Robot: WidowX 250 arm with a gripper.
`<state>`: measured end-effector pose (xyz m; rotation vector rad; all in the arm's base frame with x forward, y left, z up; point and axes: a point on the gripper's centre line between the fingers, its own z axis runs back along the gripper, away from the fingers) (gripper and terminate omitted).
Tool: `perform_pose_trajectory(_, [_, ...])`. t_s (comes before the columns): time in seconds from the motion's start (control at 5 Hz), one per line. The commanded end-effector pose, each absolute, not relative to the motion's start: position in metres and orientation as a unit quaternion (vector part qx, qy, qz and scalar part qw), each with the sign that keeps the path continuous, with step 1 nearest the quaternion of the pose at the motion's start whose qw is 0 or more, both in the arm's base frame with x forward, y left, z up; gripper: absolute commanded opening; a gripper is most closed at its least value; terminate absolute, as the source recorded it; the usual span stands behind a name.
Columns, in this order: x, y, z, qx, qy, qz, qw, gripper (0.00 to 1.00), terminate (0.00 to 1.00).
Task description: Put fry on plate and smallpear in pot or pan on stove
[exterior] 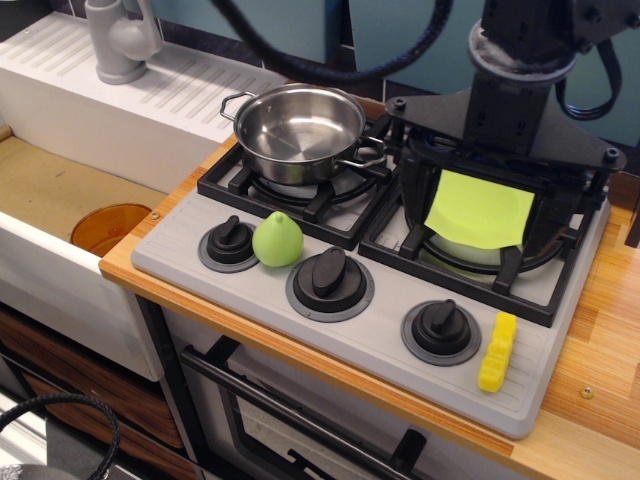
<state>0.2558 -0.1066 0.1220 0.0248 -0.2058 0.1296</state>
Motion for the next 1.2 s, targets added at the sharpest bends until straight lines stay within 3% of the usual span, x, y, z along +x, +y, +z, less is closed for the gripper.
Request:
perform_pose_trajectory(0.0, [0.256,-0.107,0.122,0.012,-0.103,0.065,0.993,1.00,0.00])
perform_pose_trajectory(1.0, [0.255,-0.129,0.073,0.016,-0.153,0.086,0.984,1.00,0.00])
